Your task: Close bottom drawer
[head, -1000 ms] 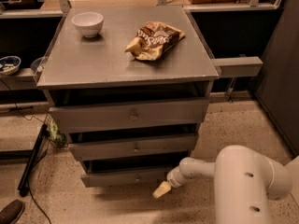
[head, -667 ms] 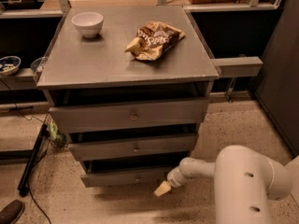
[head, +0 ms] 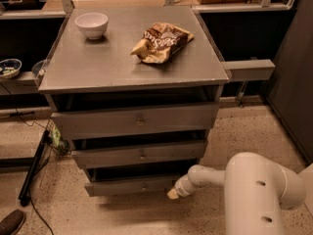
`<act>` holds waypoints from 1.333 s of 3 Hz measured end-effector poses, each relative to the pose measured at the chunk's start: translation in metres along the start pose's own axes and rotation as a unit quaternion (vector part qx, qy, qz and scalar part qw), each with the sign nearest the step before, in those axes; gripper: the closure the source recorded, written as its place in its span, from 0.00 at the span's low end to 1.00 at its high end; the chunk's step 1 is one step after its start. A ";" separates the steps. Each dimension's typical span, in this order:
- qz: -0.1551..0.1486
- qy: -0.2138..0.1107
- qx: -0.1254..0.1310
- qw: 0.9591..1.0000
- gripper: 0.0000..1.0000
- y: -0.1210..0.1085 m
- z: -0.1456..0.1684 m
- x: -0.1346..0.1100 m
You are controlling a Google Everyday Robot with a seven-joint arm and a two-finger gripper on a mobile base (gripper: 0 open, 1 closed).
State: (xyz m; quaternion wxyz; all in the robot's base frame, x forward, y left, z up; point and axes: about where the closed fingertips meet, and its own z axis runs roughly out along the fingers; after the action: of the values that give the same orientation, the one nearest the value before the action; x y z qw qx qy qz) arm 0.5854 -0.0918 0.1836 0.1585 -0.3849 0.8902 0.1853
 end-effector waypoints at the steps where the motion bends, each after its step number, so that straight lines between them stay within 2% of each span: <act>1: 0.000 0.000 0.000 1.000 0.94 0.000 0.001 -0.001; 2: 0.000 0.000 0.000 1.000 1.00 0.000 0.001 -0.001; 4: -0.027 0.006 0.030 0.999 1.00 -0.019 0.019 -0.028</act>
Offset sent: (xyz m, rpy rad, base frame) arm 0.0068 0.0018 0.0015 -0.0052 -0.0089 -0.0059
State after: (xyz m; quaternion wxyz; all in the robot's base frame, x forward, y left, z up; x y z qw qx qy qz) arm 0.6202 -0.0775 0.1748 0.1695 -0.4050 0.8856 0.1514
